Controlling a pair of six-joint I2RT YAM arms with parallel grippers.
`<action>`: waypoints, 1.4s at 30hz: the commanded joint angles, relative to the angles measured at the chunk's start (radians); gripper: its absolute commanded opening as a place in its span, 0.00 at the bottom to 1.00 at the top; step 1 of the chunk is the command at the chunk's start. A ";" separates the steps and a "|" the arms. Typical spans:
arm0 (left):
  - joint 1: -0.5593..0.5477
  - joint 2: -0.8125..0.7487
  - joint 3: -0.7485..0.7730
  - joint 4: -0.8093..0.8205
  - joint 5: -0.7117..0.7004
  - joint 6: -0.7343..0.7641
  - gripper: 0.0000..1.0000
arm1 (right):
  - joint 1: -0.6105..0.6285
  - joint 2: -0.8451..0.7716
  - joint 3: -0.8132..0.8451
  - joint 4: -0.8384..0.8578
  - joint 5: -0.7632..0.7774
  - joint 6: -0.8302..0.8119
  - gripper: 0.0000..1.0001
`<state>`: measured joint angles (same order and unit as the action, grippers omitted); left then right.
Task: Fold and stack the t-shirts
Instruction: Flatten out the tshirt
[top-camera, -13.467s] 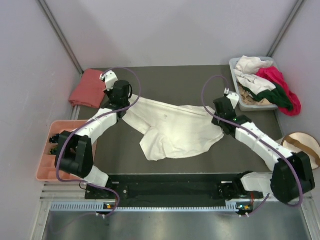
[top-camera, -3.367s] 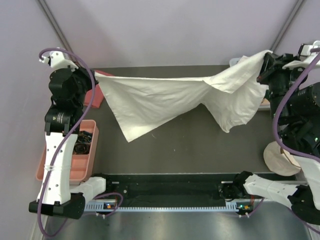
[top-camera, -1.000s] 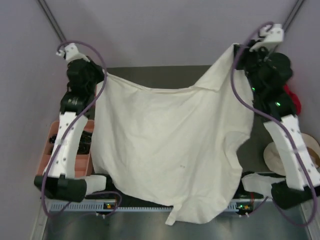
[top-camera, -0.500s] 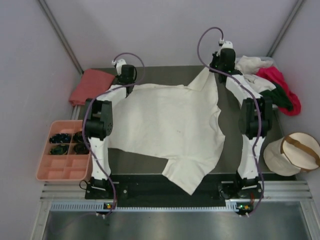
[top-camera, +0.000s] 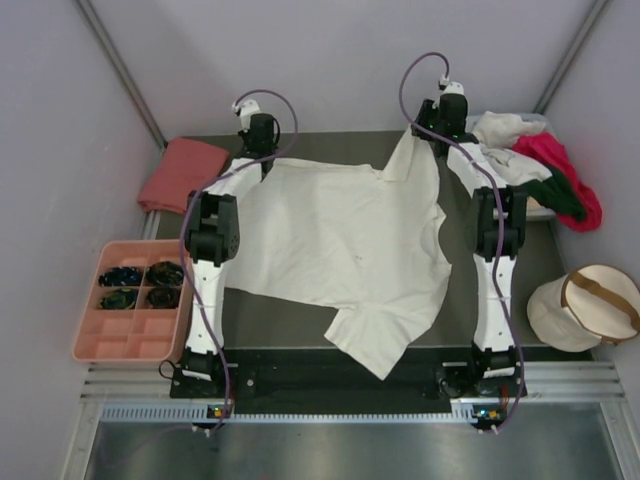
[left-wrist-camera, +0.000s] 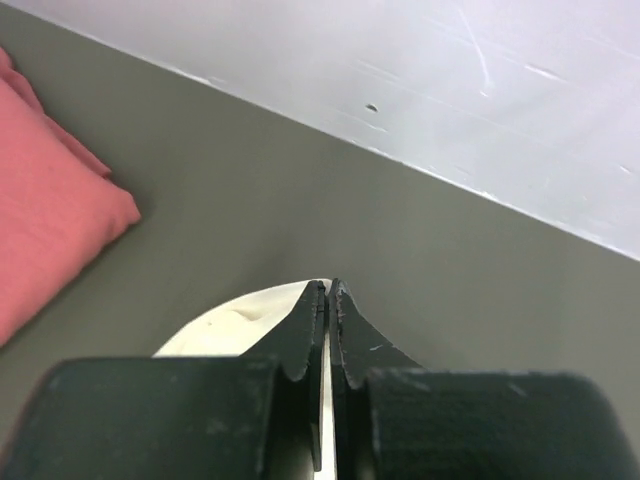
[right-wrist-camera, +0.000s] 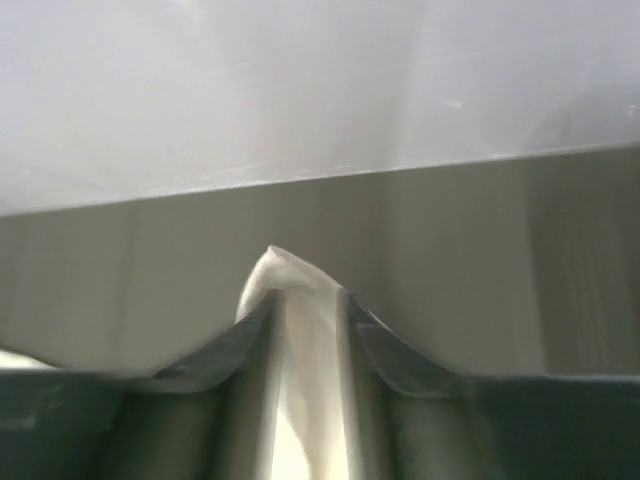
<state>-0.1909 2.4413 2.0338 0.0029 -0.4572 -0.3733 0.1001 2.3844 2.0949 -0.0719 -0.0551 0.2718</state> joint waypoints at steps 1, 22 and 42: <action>0.004 0.015 0.045 0.086 -0.121 0.034 0.06 | -0.034 -0.022 0.013 0.058 0.020 0.058 0.58; -0.044 -0.353 -0.294 0.201 -0.316 0.051 0.99 | 0.033 -0.545 -0.542 0.129 -0.019 0.024 0.76; -0.395 -0.849 -1.006 -0.033 -0.322 -0.272 0.99 | 0.127 -0.665 -0.862 0.064 0.060 0.181 0.77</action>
<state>-0.5449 1.6833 1.0847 0.0410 -0.7750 -0.5522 0.2241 1.6329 1.1358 -0.0658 0.0025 0.4156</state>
